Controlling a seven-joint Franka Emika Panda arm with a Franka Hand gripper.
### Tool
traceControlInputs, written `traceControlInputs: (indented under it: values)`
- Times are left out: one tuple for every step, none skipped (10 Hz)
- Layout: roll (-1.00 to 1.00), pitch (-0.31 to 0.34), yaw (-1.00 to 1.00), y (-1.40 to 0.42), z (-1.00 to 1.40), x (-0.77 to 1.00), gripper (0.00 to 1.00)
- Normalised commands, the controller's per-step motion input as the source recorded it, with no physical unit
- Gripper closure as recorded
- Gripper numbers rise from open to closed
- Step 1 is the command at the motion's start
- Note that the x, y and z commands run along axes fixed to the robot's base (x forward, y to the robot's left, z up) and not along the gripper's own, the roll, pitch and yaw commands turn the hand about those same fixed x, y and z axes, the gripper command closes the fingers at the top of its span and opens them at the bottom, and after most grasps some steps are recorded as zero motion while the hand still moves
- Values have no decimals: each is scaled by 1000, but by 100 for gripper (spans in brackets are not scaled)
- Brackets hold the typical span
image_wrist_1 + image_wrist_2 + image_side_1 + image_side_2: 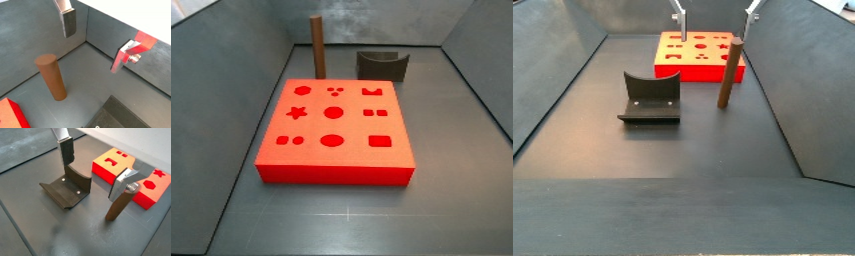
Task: Pick up the oval object. Move up. Move to above the board. Insert the oval object.
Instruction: Pick up the oval object.
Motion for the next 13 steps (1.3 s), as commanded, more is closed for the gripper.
traceControlInputs:
  values:
    - [1,-10,-186,-46,-203,-389,0]
    - [60,54,-469,-500,-349,-334,0]
    - [51,77,-637,-454,-389,-131,0]
    - [66,134,-711,-417,-271,-34,0]
    - [49,161,-703,-426,-260,-14,0]
    - [11,189,-646,-483,-200,0,0]
    - [13,50,-526,-420,-189,-283,0]
    - [76,44,-377,-471,-171,-491,0]
    - [30,0,-46,-374,-277,-534,0]
    - [-14,-17,43,0,-43,-17,0]
    - [0,16,0,29,0,0,0]
    - [-146,0,3,511,97,0,0]
    - [7,0,0,-11,-6,0,0]
